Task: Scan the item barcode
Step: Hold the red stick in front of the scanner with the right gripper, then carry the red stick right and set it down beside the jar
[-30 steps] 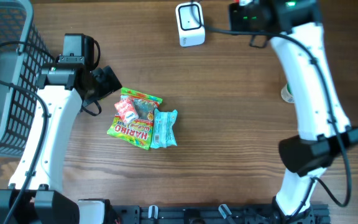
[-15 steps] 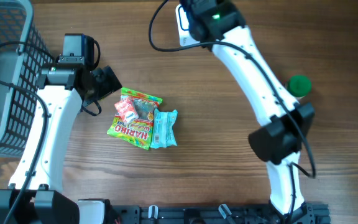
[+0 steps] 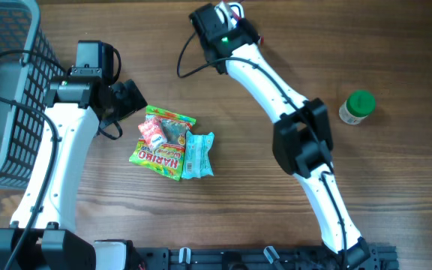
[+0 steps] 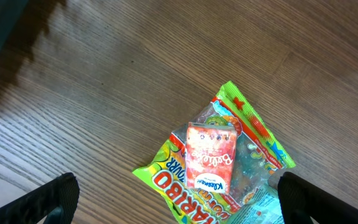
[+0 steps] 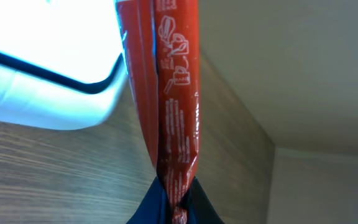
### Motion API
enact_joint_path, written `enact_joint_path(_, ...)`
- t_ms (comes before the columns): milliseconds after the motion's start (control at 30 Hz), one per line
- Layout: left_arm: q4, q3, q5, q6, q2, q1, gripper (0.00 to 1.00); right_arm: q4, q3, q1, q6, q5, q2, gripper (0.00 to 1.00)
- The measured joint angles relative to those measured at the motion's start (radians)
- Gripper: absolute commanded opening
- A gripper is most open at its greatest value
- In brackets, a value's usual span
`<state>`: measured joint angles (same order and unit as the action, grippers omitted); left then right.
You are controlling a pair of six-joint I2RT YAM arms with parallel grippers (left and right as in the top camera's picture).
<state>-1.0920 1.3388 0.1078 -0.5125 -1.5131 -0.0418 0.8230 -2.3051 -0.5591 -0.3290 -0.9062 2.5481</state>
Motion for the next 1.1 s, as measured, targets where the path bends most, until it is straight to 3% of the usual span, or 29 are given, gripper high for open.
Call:
enact_joint_path(567, 0.000, 0.000, 0.000, 0.000, 0.000, 0.000, 1.00, -0.120, 0.005, -0.002, -0.116, -0.208, 0.093, 0.04)
enact_joint_path(1100, 0.000, 0.000, 0.000, 0.000, 0.000, 0.000, 1.00, 0.076, 0.010, -0.007, -0.031, -0.004, 0.049, 0.04)
